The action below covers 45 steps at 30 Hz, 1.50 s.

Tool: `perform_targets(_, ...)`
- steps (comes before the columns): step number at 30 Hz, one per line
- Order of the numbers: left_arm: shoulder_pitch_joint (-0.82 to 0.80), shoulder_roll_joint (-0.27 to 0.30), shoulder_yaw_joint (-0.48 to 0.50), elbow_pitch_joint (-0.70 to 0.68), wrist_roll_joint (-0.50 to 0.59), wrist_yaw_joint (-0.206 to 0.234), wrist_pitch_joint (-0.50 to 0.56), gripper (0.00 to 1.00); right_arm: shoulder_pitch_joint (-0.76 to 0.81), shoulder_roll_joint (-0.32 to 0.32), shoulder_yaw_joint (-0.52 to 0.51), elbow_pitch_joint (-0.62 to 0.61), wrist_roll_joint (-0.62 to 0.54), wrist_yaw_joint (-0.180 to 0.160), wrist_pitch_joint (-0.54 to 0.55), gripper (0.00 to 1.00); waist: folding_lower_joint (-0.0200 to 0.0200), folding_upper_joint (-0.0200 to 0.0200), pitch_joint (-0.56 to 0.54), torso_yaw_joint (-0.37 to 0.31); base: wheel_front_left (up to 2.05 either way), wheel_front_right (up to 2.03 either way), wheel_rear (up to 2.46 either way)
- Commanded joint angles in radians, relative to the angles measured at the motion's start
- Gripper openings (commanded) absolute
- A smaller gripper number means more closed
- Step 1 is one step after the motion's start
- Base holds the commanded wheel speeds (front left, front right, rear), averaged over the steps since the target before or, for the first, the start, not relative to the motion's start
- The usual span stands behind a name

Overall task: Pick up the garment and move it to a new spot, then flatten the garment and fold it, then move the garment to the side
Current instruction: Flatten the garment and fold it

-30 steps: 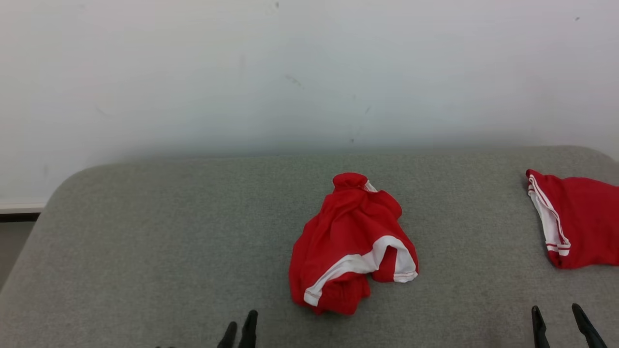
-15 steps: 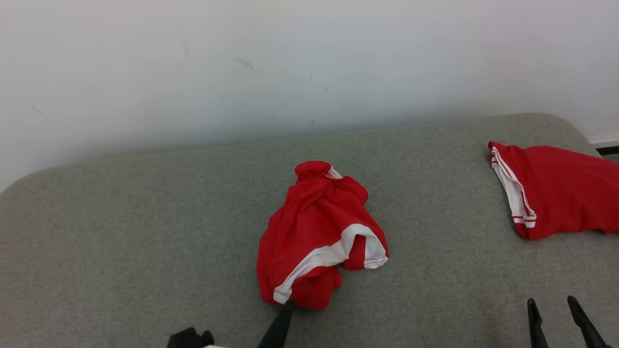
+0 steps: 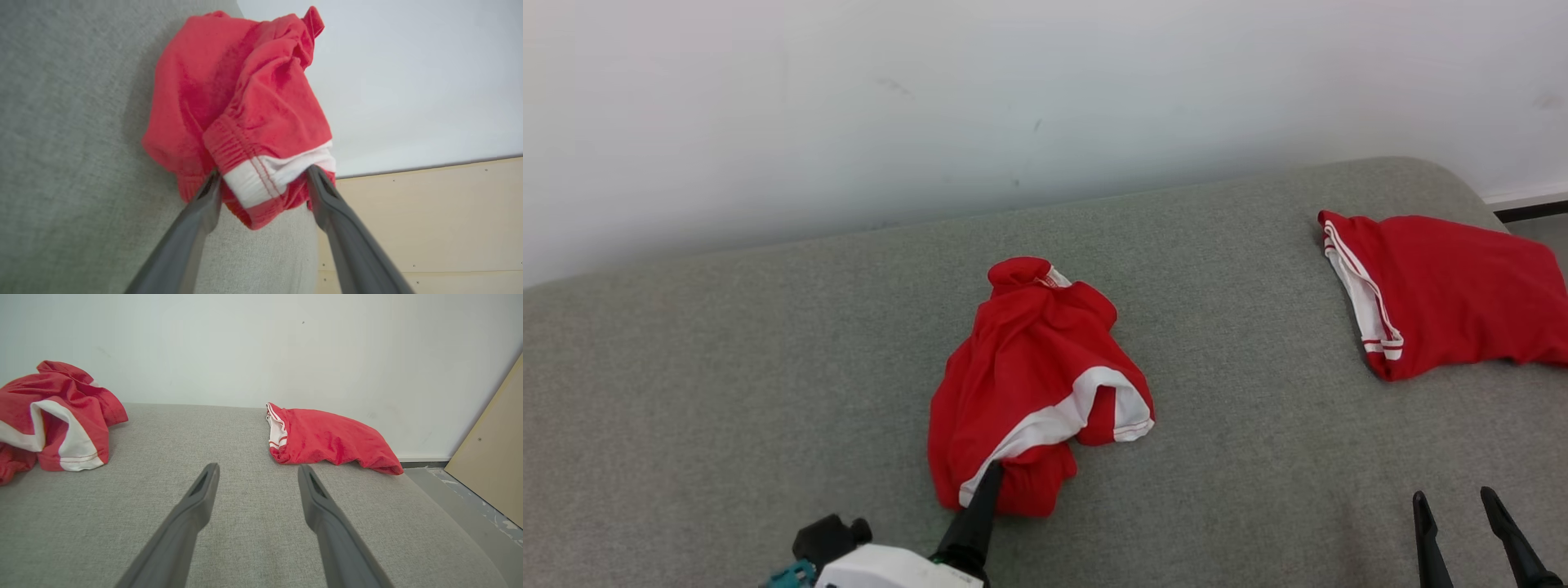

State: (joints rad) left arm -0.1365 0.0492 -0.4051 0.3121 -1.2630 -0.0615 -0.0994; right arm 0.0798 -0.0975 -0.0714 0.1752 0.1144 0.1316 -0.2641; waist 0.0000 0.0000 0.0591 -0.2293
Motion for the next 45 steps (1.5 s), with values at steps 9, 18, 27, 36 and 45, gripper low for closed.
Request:
perform_targets(9,-0.074,0.031,-0.018,0.023,0.049,-0.031,-0.003,0.00,-0.017,0.005,0.000,-0.001,-0.003,-0.002,0.001,1.00,0.0000,0.0000,0.015,-0.001,0.00,0.00,0.00)
perform_targets(18,-0.139,0.179,-0.048,-0.055,0.182,-0.028,0.024,0.00,0.001,0.008,-0.016,0.002,-0.005,-0.002,0.001,1.00,0.0000,0.0000,-0.001,0.013,0.00,0.00,0.00)
perform_targets(27,-0.131,0.450,-0.076,-0.287,0.320,0.013,0.177,0.00,0.025,0.013,-0.033,0.000,-0.002,-0.002,0.001,1.00,0.0000,0.0000,-0.023,0.037,0.00,0.00,0.00)
perform_targets(36,0.041,0.616,-0.204,-0.463,0.394,-0.006,0.311,0.00,0.042,0.017,-0.042,0.002,0.000,-0.002,0.001,1.00,0.0000,0.0000,-0.032,0.069,0.00,0.00,0.00)
perform_targets(45,0.139,0.588,-0.291,-0.338,0.452,-0.020,0.252,0.00,0.036,0.010,-0.038,0.008,-0.003,-0.002,0.001,1.00,0.0000,0.0000,-0.033,0.119,0.00,0.00,0.00)
